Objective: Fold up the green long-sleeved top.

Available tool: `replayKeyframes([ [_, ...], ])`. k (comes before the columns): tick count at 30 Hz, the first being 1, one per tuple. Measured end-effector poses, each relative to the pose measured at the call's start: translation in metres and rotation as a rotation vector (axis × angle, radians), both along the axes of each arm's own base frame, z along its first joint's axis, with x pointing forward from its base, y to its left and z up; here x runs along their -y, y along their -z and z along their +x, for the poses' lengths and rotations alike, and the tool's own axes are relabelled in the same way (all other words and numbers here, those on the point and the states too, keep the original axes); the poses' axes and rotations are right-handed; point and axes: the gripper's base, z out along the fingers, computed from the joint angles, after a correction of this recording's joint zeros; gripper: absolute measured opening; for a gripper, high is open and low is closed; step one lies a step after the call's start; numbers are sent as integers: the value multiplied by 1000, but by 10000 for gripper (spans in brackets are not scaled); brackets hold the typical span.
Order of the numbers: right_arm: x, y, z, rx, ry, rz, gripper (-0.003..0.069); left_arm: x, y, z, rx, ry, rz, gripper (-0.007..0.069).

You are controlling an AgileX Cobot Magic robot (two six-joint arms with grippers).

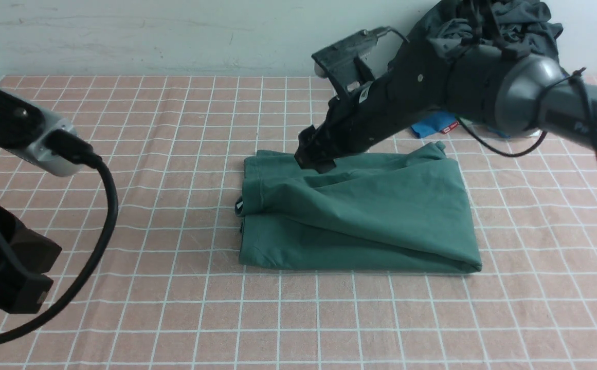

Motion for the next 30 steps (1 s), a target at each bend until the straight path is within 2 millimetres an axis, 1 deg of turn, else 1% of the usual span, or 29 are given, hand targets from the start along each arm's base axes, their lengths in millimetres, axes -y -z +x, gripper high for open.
replayKeyframes([
  [3, -4, 35, -3, -145, 17, -35, 489, 0, 10, 2, -8, -7, -1, -3],
  [4, -6, 42, -5, -183, 10, -48, 485, 0, 12, 2, -4, -9, -2, -3],
  [5, -7, 45, -7, -200, 5, -55, 483, 0, 12, 2, -6, -9, -1, -3],
  [6, -12, 51, -13, -244, -17, -78, 479, 0, 15, 2, -5, -10, -2, -3],
  [8, -20, 51, -22, -271, -54, -108, 477, 0, 15, 1, 11, -13, -5, -3],
  [10, -24, 46, -30, -269, -89, -144, 475, -1, 13, -1, 28, -13, -9, -3],
  [11, -25, 45, -30, -269, -91, -144, 475, -1, 13, -1, 30, -14, -10, -3],
  [13, -25, 26, -38, -248, -116, -165, 475, -1, 9, -4, 55, -15, -16, -3],
  [14, -25, 24, -38, -245, -117, -166, 475, -1, 9, -5, 56, -15, -16, -3],
  [15, -22, 8, -41, -216, -115, -168, 475, -2, 8, -7, 69, -15, -19, -3],
  [16, -19, -3, -43, -197, -111, -169, 475, -2, 7, -8, 76, -15, -21, -3],
  [17, -13, -29, -50, -160, -101, -166, 475, -3, 4, -12, 93, -15, -25, -3],
  [18, -10, -39, -53, -150, -94, -162, 474, -4, 2, -15, 104, -15, -27, -3],
  [20, 0, -72, -67, -122, -84, -149, 471, -5, -2, -23, 136, -15, -33, -3],
  [21, 3, -82, -72, -118, -79, -144, 469, -6, -4, -27, 154, -16, -37, -3],
  [23, 13, -109, -87, -105, -73, -131, 457, -9, -4, -39, 193, -17, -44, -3],
  [24, 16, -118, -92, -100, -72, -127, 454, -10, -4, -42, 203, -18, -45, -3],
  [25, 22, -132, -101, -87, -70, -116, 445, -12, -4, -51, 238, -20, -49, -3],
  [26, 32, -154, -116, -52, -68, -92, 426, -16, 2, -65, 278, -23, -48, -3],
  [27, 37, -163, -124, -30, -66, -79, 412, -18, 7, -73, 296, -26, -41, -3],
  [28, 44, -175, -134, 2, -64, -57, 400, -20, 13, -78, 299, -28, -33, -3],
  [29, 50, -182, -143, 28, -62, -39, 387, -23, 18, -83, 315, -34, -22, -3],
  [30, 58, -191, -156, 71, -58, -11, 367, -26, 27, -92, 337, -44, -15, -3],
])
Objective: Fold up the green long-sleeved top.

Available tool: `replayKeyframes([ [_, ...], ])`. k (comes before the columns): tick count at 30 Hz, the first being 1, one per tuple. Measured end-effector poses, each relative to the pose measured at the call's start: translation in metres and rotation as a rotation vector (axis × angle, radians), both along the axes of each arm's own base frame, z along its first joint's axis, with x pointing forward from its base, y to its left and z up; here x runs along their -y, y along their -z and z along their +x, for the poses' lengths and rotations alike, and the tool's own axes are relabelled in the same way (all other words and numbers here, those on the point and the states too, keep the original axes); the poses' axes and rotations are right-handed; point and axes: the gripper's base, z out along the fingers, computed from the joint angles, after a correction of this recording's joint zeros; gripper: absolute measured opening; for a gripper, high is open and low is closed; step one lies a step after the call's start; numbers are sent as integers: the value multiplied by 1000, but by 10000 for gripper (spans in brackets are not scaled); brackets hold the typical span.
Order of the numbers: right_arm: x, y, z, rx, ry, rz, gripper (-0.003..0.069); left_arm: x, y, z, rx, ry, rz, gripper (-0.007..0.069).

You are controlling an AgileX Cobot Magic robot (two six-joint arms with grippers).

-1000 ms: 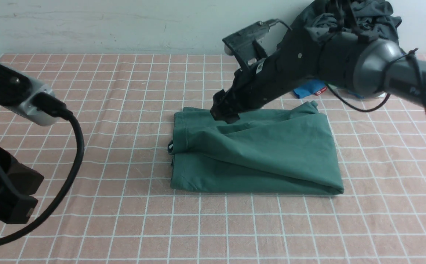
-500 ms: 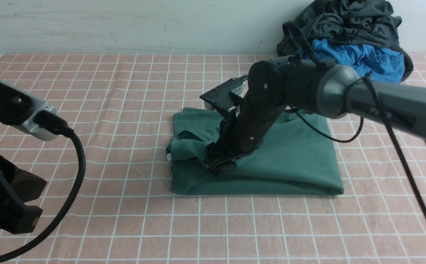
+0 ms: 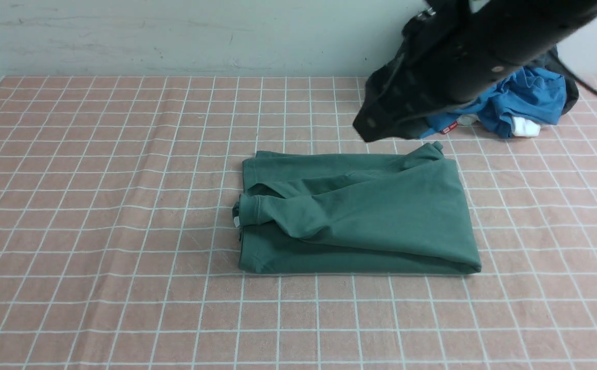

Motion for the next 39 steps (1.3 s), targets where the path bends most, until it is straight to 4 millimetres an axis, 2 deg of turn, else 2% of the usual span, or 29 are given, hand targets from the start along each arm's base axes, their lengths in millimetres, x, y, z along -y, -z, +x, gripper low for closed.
replayKeyframes([
  [2, 15, -9, -22, 76, 8, 54, 332, -5, 14, -12, 46, -26, -5, -3],
  [3, 19, -7, -28, 90, 11, 64, 321, -6, 17, -16, 71, -37, -13, -3],
  [4, 30, -11, -43, 155, 18, 109, 295, -8, 25, -22, 97, -50, -24, -3],
  [5, 31, -11, -46, 163, 19, 115, 291, -9, 26, -24, 113, -53, -31, -3],
  [7, 49, -3, -71, 248, 30, 174, 248, -11, 36, -33, 172, -63, -53, -3],
  [8, 52, -6, -76, 274, 32, 192, 241, -11, 38, -33, 174, -63, -54, -3],
  [9, 64, 3, -92, 327, 44, 235, 216, -12, 43, -38, 213, -65, -64, -3],
  [11, 72, 3, -105, 386, 50, 278, 200, -13, 44, -41, 230, -65, -67, -3],
  [12, 81, 13, -117, 433, 57, 312, 184, -14, 45, -44, 250, -66, -70, -3],
  [14, 94, 18, -135, 521, 65, 373, 166, -14, 45, -46, 266, -66, -75, -3],
  [18, 109, 29, -157, 615, 73, 439, 151, -14, 45, -47, 269, -66, -77, -3],
  [23, 117, 30, -169, 650, 73, 463, 150, -14, 45, -47, 270, -66, -78, -3],
  [39, 117, 40, -170, 565, 66, 407, 150, -14, 45, -47, 269, -65, -80, -3],
])
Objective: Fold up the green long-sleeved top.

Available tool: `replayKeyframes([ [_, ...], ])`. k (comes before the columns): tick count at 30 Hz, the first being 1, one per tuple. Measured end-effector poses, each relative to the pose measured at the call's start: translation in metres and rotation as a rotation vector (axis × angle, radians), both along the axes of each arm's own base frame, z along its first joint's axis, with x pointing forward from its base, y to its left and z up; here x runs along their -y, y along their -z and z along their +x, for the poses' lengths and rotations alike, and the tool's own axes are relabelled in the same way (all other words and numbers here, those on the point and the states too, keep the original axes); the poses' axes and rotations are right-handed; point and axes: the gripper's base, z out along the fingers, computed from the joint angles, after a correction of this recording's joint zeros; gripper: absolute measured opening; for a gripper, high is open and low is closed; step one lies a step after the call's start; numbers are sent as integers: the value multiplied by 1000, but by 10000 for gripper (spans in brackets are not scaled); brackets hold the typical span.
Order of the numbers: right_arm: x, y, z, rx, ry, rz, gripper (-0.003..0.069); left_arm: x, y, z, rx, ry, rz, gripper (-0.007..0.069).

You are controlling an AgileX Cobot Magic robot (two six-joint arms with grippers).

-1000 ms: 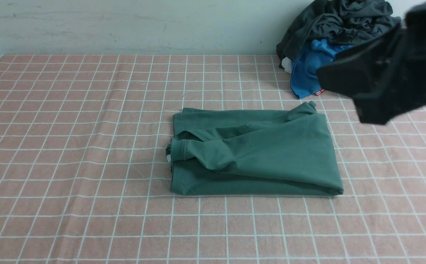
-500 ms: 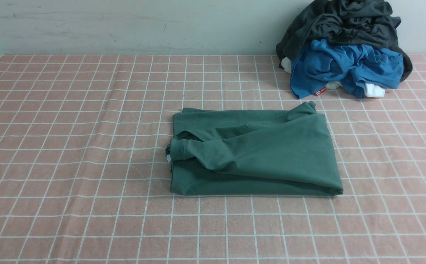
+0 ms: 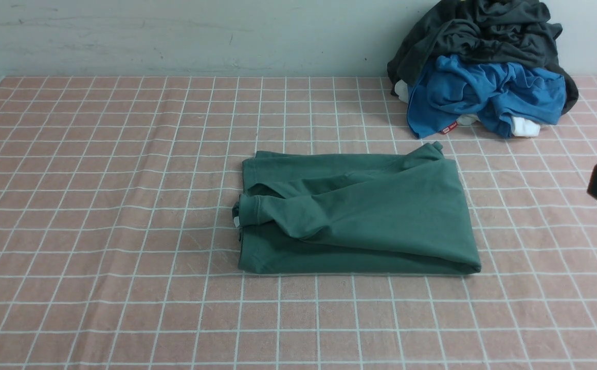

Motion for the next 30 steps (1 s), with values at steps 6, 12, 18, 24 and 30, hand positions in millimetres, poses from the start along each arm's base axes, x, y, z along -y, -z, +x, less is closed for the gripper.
replayKeyframes([
  [6, 0, 0, 0, 0, 0, 0, 139, 0, 0, 0, 0, 0, 0, -3],
  [12, -2, 8, 1, -24, -7, 53, -3, 0, 0, 0, 0, 0, 0, -3],
  [18, 8, 52, -6, 74, 34, 62, -13, 0, 0, 0, 0, 0, 0, -3],
  [24, 33, 109, -18, 110, 212, 138, -14, 0, 0, 0, 0, 0, 0, -3],
  [30, 54, 163, -30, 94, 446, 211, -14, 0, 0, 0, 0, 0, 0, -3],
])
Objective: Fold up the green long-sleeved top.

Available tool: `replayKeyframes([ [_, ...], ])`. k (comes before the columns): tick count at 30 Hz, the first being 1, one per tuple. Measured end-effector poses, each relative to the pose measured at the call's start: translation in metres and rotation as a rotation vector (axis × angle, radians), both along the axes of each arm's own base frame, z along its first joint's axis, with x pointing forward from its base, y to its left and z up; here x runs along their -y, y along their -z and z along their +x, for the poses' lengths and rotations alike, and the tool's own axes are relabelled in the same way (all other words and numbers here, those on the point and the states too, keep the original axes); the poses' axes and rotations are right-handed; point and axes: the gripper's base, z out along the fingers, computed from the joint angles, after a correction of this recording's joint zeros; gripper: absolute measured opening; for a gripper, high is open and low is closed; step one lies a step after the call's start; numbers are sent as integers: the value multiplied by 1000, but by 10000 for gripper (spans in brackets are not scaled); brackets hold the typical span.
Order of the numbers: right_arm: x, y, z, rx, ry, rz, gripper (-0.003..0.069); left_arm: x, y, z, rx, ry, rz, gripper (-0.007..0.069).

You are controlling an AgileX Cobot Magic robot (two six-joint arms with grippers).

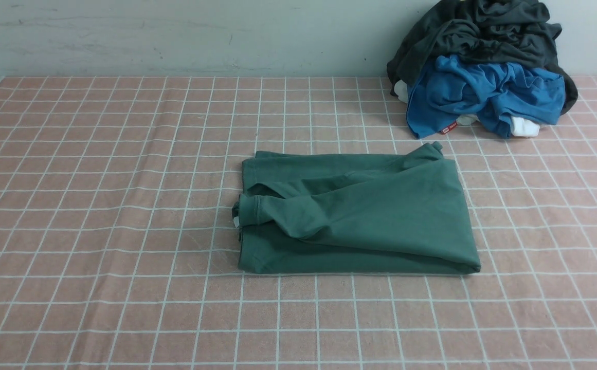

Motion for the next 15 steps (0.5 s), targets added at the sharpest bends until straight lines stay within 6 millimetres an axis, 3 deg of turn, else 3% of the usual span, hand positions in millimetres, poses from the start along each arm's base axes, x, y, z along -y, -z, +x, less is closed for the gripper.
replayKeyframes([
  [7, 13, 11, -7, -7, 213, 20, -14, 0, 0, 0, 1, 0, 0, -3],
  [15, 16, 26, -8, -175, 255, 28, -14, 0, 0, 0, 1, 0, 0, -3],
])
